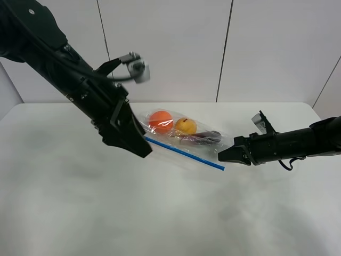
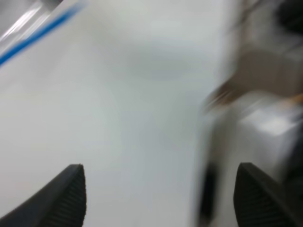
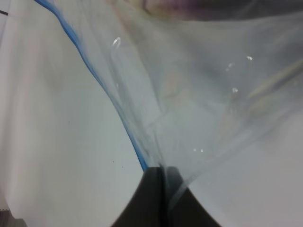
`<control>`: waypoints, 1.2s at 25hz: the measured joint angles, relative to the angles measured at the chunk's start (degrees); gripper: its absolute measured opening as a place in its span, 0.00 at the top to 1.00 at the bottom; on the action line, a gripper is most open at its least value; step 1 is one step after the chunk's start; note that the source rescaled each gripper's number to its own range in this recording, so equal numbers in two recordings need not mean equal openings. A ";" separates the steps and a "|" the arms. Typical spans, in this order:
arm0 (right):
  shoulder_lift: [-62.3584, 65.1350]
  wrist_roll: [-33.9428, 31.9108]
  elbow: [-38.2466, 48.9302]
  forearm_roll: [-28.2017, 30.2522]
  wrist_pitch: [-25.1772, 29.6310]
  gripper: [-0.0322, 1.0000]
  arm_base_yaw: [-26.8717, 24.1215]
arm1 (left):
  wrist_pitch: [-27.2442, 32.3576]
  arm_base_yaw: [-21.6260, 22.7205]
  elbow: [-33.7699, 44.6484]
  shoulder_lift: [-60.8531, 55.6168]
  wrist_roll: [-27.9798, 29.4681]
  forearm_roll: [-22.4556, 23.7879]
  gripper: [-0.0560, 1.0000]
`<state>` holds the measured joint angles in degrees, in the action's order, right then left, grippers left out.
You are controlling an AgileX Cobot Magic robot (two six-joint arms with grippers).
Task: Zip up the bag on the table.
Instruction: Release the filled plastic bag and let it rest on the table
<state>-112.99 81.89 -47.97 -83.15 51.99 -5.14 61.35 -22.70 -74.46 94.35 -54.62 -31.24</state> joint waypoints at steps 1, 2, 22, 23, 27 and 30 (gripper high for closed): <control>0.00 0.00 0.00 0.12 0.00 0.97 0.00 | -1.41 0.05 0.00 0.00 5.32 7.12 0.00; 0.00 0.00 0.00 0.12 0.00 0.97 0.00 | -2.38 0.31 0.00 0.00 11.36 13.89 0.00; 0.00 0.00 0.00 1.13 0.91 0.97 0.00 | -9.90 5.71 0.00 -7.71 54.62 30.08 0.00; 0.00 0.00 0.00 1.13 0.91 0.97 0.00 | -9.61 5.91 0.00 -8.41 54.62 29.99 0.00; 0.00 0.00 0.00 1.13 0.91 0.97 0.00 | -9.32 6.62 0.00 -12.28 54.62 29.94 0.00; 0.00 0.00 0.00 1.13 0.91 0.97 0.00 | -9.42 6.66 0.00 -17.18 54.62 29.94 0.00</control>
<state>-112.99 81.89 -47.97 -82.02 52.91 -5.14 51.94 -16.04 -74.46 77.16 0.00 -1.30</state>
